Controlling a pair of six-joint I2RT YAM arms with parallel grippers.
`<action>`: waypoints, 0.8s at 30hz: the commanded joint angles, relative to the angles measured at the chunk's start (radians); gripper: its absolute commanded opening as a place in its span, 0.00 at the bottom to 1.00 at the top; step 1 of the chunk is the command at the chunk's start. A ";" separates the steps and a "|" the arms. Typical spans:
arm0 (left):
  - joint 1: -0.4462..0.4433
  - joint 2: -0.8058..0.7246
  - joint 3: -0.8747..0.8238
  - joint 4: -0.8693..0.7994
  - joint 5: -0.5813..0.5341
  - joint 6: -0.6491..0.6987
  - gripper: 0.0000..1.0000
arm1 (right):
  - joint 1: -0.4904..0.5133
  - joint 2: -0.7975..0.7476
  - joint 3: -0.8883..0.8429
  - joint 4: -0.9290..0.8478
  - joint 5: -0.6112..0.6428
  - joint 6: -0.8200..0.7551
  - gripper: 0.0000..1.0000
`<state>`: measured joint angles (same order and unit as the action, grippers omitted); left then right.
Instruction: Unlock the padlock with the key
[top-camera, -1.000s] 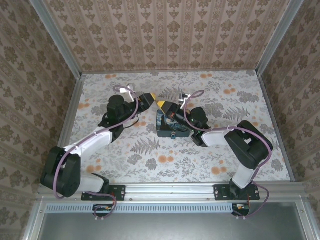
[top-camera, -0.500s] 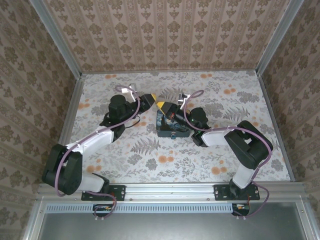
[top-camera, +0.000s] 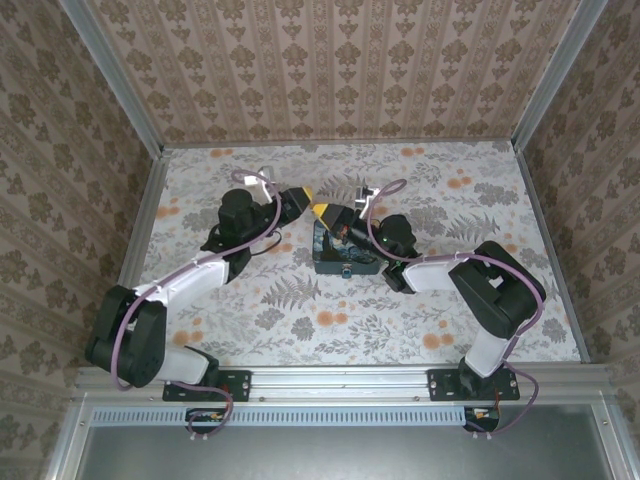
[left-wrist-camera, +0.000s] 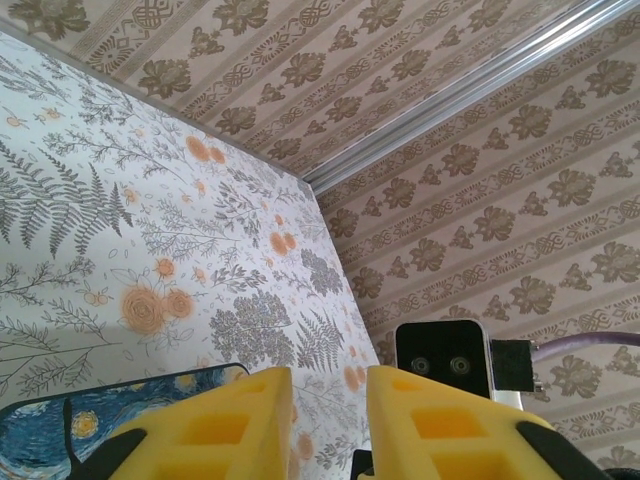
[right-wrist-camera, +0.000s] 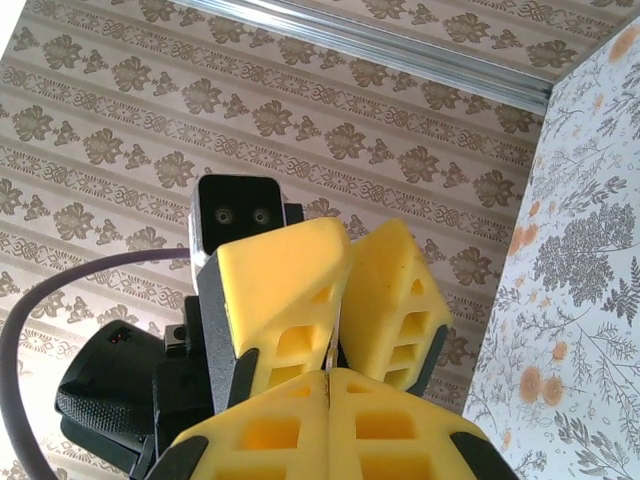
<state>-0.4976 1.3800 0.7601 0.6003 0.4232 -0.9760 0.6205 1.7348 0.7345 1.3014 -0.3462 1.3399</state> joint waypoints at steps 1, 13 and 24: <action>-0.006 0.008 0.030 0.039 0.014 0.000 0.23 | 0.009 0.016 0.031 0.031 -0.022 0.009 0.00; -0.006 0.005 0.039 0.030 0.023 0.011 0.00 | -0.001 -0.001 -0.006 0.027 -0.005 0.011 0.26; -0.012 -0.041 0.052 -0.016 0.025 0.037 0.00 | -0.054 -0.023 -0.026 0.026 0.050 0.013 0.55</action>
<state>-0.5034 1.3792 0.7807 0.5991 0.4343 -0.9680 0.5652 1.7287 0.6842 1.2949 -0.3206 1.3495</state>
